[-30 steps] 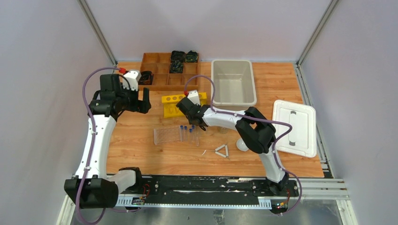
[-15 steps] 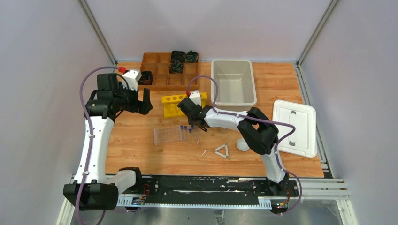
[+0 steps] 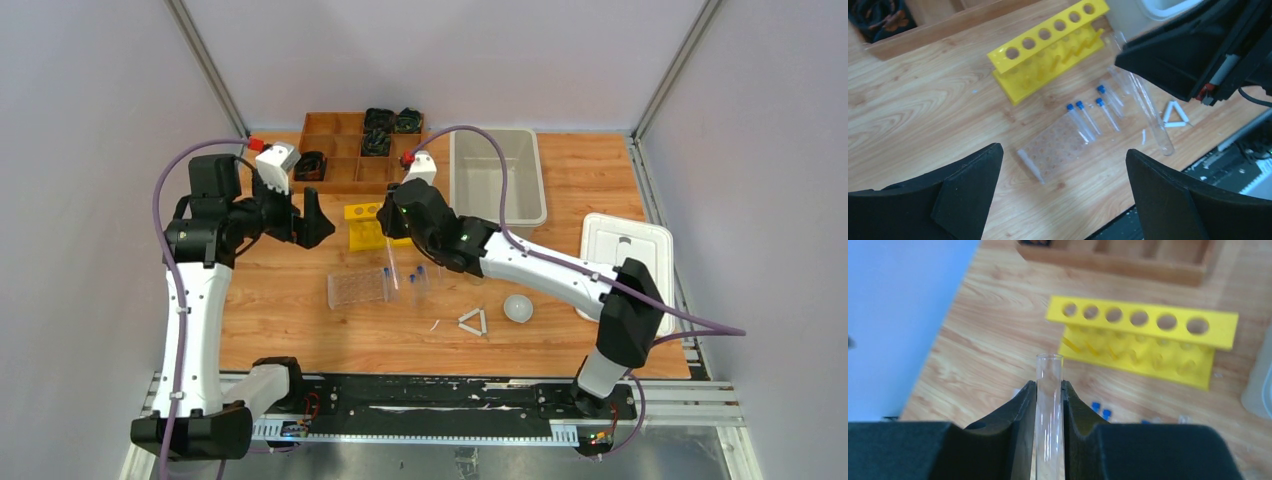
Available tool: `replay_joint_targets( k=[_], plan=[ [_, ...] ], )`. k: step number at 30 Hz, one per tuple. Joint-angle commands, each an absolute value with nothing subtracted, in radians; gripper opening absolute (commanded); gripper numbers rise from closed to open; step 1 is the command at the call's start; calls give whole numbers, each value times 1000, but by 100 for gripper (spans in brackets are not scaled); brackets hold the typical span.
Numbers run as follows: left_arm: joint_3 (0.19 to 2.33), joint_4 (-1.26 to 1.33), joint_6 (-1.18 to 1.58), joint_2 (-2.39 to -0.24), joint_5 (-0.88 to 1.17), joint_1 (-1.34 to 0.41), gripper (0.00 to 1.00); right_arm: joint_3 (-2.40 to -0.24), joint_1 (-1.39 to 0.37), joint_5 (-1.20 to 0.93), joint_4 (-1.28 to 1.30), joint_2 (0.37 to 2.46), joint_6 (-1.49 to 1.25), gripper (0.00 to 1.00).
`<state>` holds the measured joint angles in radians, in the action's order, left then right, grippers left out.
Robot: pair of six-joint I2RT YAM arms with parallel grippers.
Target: Organize the chemistry lab equipment
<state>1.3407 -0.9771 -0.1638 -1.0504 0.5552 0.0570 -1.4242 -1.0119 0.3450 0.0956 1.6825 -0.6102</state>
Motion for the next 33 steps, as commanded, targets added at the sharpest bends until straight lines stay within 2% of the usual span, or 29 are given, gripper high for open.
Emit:
replay_joint_targets(
  k=[1,9,21,33],
  plan=[
    [1321,-1003,-105,-1010,762,62,100,-1466,-1051,390,-53,1643,-533,0],
    [1242,-1004,-106,-1015,916,61,98,-1535,-1098,445,-150,1651,-531,0],
    [1193,-947,-72,-1061,1015,59,77,-1609,-1112,432,-179,1698,-603,0],
    [1175,-857,-5,-1088,1017,10,56,-1624,-1120,453,-189,1718,-641,0]
  ],
)
